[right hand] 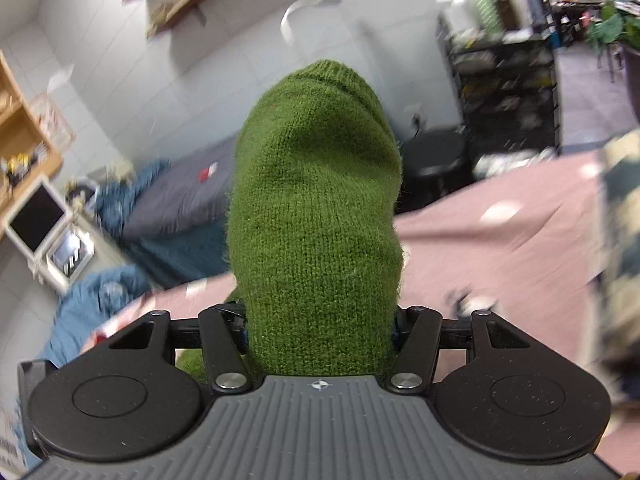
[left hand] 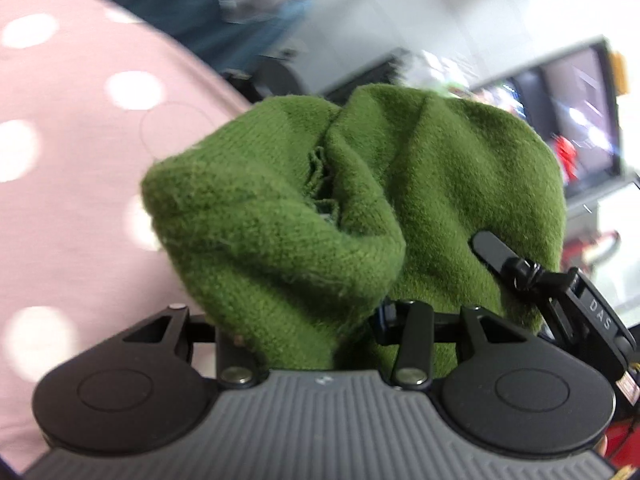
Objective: Fold small clothes
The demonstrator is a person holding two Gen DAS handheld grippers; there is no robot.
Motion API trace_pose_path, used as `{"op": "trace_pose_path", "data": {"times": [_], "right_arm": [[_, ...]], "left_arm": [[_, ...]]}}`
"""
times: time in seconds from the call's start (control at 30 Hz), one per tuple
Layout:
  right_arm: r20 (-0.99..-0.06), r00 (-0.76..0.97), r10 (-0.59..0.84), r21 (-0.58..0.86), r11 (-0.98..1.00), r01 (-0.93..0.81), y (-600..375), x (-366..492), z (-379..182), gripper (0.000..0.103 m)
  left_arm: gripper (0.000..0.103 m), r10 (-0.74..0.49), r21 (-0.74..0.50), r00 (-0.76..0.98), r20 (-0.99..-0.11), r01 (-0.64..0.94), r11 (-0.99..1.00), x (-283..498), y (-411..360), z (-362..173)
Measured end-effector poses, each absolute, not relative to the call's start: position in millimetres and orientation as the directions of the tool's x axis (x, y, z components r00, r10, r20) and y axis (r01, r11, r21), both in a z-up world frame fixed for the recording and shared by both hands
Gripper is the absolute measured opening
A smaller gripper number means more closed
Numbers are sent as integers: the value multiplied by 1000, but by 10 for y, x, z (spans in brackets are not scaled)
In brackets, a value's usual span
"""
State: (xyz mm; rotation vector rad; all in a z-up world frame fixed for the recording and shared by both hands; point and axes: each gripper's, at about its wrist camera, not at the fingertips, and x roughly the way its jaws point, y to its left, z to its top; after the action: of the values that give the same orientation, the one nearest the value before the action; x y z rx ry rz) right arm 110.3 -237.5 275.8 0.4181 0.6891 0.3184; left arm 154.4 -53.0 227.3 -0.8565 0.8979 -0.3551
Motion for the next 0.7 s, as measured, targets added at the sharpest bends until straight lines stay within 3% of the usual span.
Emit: {"op": "trace_pose_path", "data": {"times": [0.33, 0.7], "right_arm": [[-456, 836, 305, 530, 848, -21, -4136, 987, 3203, 93], [-471, 811, 347, 688, 720, 91, -5087, 1228, 2783, 93]], "left_arm": [[42, -735, -730, 452, -506, 229, 644, 2047, -2497, 2970], [42, -694, -664, 399, -599, 238, 709, 2037, -3681, 2834]]}}
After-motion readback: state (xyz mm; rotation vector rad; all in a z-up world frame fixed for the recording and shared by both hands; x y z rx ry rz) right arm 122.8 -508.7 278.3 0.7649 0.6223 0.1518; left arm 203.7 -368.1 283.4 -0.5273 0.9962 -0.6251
